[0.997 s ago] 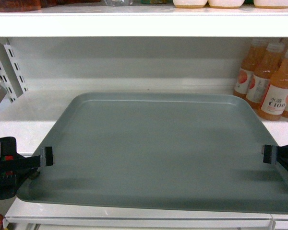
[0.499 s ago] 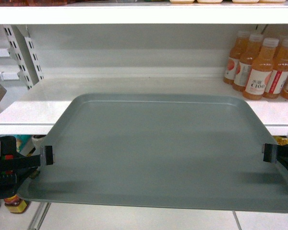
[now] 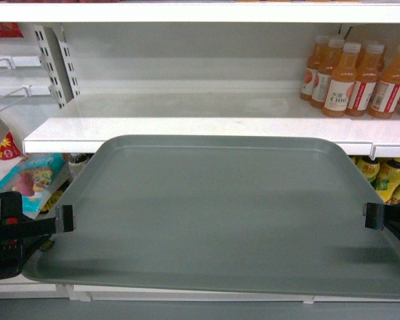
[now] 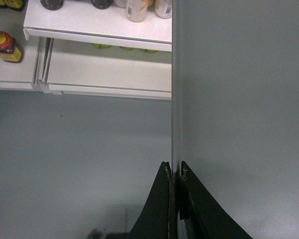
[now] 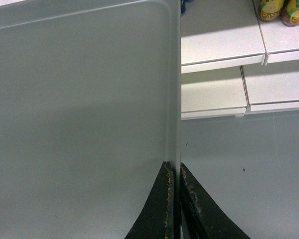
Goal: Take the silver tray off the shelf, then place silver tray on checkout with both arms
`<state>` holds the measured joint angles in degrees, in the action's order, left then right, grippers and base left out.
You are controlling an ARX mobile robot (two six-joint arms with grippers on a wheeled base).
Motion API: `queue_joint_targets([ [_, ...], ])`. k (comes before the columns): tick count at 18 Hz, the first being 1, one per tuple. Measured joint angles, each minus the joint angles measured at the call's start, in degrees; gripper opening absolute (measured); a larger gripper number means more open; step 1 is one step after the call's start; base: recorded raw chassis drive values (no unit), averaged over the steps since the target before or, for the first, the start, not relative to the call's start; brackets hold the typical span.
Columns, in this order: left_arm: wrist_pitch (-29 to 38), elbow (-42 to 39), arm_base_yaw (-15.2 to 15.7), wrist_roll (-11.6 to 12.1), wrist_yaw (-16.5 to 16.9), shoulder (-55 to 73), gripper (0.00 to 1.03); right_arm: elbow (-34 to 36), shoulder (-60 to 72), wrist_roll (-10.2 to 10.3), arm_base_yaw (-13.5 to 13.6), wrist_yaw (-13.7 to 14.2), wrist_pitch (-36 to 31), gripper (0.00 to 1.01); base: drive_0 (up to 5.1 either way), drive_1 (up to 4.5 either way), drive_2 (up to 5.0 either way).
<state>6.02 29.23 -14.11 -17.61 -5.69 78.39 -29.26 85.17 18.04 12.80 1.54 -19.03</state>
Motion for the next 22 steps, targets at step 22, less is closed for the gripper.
queue_joint_targets([
  [22, 0.24, 0.0, 0.02, -0.02, -0.07, -0.02, 0.03, -0.02, -0.02, 0.15, 0.02, 0.0, -0.26, 0.03, 0.1, -3.96, 4.1],
])
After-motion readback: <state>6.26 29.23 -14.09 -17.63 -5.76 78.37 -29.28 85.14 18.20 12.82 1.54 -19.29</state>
